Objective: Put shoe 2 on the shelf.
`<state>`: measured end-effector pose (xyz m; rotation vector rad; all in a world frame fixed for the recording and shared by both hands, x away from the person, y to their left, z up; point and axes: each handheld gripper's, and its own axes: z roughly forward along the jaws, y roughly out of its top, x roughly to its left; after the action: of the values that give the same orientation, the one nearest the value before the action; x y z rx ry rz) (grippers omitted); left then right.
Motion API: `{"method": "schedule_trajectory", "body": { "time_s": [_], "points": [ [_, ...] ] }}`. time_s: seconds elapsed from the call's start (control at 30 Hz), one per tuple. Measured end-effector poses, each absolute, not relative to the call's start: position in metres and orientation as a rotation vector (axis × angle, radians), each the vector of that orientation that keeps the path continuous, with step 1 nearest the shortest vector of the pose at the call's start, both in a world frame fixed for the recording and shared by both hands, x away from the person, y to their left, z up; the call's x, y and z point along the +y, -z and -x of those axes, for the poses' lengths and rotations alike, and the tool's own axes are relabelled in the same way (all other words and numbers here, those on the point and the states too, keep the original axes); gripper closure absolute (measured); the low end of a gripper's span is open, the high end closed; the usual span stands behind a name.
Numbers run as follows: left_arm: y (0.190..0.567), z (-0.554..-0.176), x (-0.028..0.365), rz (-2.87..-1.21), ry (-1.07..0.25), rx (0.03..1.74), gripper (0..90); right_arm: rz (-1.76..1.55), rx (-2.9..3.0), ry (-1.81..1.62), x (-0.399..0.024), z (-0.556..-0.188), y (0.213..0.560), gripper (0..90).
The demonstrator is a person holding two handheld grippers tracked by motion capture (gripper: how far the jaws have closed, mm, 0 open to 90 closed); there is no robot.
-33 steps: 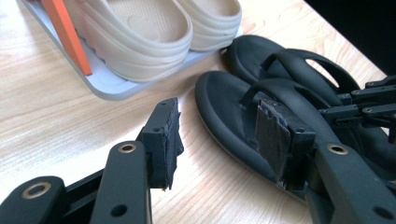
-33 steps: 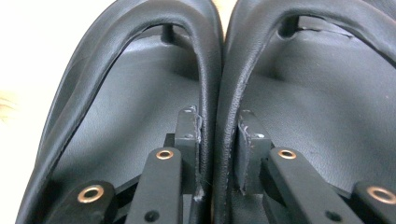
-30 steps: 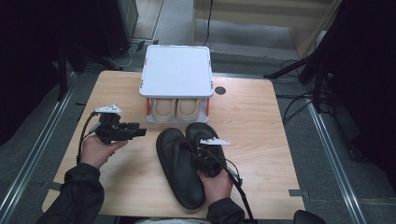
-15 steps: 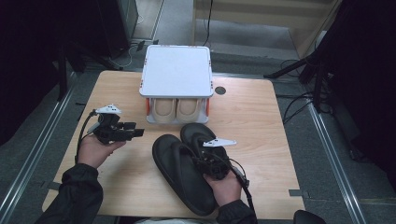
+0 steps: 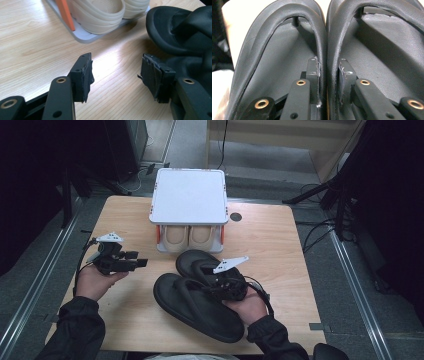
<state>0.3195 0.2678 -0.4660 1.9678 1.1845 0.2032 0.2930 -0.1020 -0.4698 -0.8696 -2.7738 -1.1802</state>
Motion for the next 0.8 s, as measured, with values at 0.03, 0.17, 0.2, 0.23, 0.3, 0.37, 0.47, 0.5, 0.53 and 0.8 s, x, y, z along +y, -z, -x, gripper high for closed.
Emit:
{"method": "schedule_trajectory", "body": {
  "time_s": [0.03,0.17,0.2,0.23,0.3,0.37,0.47,0.5,0.53,0.8],
  "points": [
    [0.466,-0.319,0.269,-1.966,-0.201,1.191,43.3,0.838,-2.777,1.177,-0.101,-0.295,0.469,75.8],
    [0.467,-0.314,0.274,-1.954,-0.207,1.2,42.9,0.733,-2.758,1.142,-0.094,-0.306,0.465,75.7],
    [0.467,-0.313,0.276,-1.953,-0.205,1.204,42.9,0.718,-2.755,1.136,-0.093,-0.307,0.465,75.6],
    [0.468,-0.312,0.277,-1.951,-0.195,1.209,42.6,0.684,-2.751,1.121,-0.09,-0.311,0.464,75.6],
    [0.469,-0.311,0.279,-1.954,-0.19,1.212,42.7,0.638,-2.745,1.112,-0.088,-0.314,0.462,75.6],
    [0.471,-0.309,0.283,-1.964,-0.193,1.222,42.7,0.577,-2.742,1.102,-0.084,-0.318,0.461,75.6],
    [0.472,-0.306,0.287,-1.959,-0.19,1.239,42.6,0.509,-2.733,1.1,-0.079,-0.323,0.459,75.7],
    [0.472,-0.304,0.288,-1.955,-0.188,1.244,42.6,0.501,-2.729,1.096,-0.077,-0.323,0.458,75.7],
    [0.472,-0.303,0.289,-1.953,-0.192,1.248,42.6,0.473,-2.728,1.095,-0.075,-0.325,0.457,75.7],
    [0.473,-0.295,0.299,-1.93,-0.213,1.281,42.4,0.354,-2.742,1.061,-0.061,-0.338,0.442,75.6]
  ]
}}
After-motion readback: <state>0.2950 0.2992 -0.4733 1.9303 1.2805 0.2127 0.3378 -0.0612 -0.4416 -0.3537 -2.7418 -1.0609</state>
